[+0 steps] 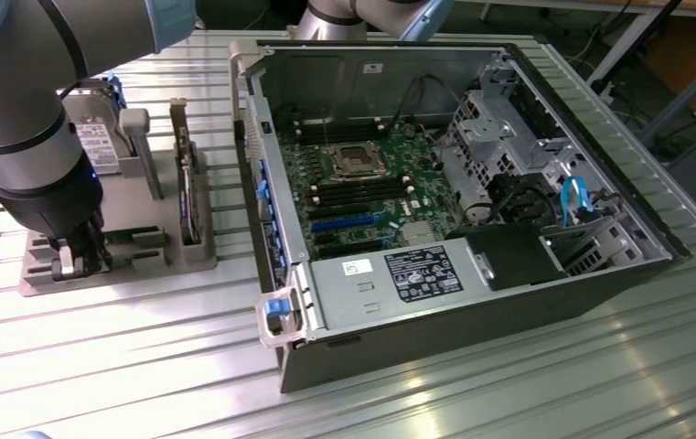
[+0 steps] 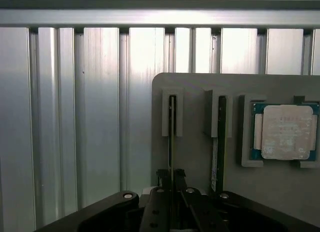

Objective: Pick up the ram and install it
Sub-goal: 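Pick up the ram and move it above insertion slot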

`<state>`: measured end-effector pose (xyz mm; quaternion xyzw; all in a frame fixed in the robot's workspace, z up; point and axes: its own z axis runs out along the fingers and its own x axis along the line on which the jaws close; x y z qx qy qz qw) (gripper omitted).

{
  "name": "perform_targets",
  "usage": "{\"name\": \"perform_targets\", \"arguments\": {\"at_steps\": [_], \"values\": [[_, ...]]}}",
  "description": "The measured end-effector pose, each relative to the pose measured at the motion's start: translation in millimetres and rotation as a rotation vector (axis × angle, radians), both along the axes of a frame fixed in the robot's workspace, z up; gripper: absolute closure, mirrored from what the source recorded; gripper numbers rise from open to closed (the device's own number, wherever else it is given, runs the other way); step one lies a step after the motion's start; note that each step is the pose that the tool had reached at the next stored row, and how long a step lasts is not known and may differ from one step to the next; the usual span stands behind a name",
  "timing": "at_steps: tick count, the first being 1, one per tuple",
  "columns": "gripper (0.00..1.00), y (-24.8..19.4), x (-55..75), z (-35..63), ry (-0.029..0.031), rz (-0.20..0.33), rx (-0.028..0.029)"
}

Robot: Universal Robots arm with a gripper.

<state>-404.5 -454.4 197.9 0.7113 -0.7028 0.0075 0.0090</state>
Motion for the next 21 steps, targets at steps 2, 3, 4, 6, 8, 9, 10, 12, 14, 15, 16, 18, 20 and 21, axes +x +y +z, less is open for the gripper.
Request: {"name": "perform_targets", "arguments": {"at_steps": [2, 3, 4, 6, 8, 9, 10, 12, 14, 15, 16, 18, 20, 21], "values": [[0.85, 0.0, -0.1, 3.8, 0.0003, 0.0, -0.0002], [0.85, 0.0, 0.0, 5.5, 0.0003, 0.0, -0.0001], [0.85, 0.0, 0.0, 8.0, 0.0003, 0.0, -0.0002], [0.85, -0.2, -0.1, 14.9, 0.0003, 0.0, 0.0004], [0.85, -0.2, -0.1, 22.6, 0.0003, 0.0, 0.0006], [0.85, -0.2, 0.0, 26.3, 0.0003, 0.0, 0.0008], [0.85, -0.2, 0.0, 30.6, 0.0003, 0.0, 0.0012], [0.85, -0.3, 0.0, 39.3, 0.0003, 0.0, 0.0017], [0.85, -0.3, 0.0, 47.6, 0.0003, 0.0, 0.0022], [0.86, -0.3, 0.0, 51.1, 0.0003, 0.0, 0.0023], [0.86, -0.4, 0.0, 55.3, 0.0003, 0.0, 0.0025], [0.86, -0.4, 0.0, 63.7, 0.0001, 0.0, 0.0028], [0.86, -0.5, 0.0, 76.4, 0.0002, 0.0, 0.003], [0.86, -0.6, 0.0, 82.6, 0.0003, 0.0, 0.0031]]}}
